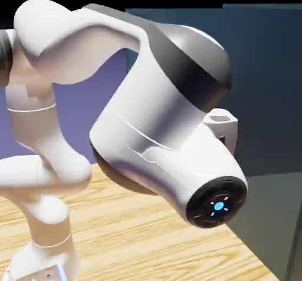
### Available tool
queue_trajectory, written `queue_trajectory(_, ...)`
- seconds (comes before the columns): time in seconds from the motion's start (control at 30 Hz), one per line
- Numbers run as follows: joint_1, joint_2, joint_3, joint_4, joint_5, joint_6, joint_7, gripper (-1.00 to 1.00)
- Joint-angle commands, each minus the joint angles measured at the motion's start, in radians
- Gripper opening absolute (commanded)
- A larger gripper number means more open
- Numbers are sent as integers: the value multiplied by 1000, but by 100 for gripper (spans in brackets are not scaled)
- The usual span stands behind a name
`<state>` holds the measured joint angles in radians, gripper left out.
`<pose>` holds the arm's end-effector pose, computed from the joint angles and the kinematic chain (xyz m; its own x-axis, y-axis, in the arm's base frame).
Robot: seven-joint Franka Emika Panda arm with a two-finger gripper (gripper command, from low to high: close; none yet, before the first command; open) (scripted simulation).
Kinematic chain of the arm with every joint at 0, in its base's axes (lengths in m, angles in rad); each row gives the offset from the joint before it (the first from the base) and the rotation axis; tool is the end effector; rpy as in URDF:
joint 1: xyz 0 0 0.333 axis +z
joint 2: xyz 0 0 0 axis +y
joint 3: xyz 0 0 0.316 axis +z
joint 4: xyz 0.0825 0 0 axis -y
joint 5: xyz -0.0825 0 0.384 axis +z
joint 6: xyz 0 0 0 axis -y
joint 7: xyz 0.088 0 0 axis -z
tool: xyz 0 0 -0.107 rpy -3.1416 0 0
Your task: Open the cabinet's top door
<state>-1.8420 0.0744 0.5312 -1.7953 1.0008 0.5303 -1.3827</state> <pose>0.2072 -0.3883 0.5631 0.6956 -0.1276 0.7071 0.6954 -0.1276 -0.7072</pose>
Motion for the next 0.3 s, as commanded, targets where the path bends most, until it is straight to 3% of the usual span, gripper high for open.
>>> queue_trajectory(0.0, 8, 34, 4, 36, -11, -6, 9, -100)
queue_trajectory(0.23, 68, 251, 30, 279, -61, -59, 95, -100)
queue_trajectory(0.27, 69, 251, 30, 279, -61, -59, 95, 100)
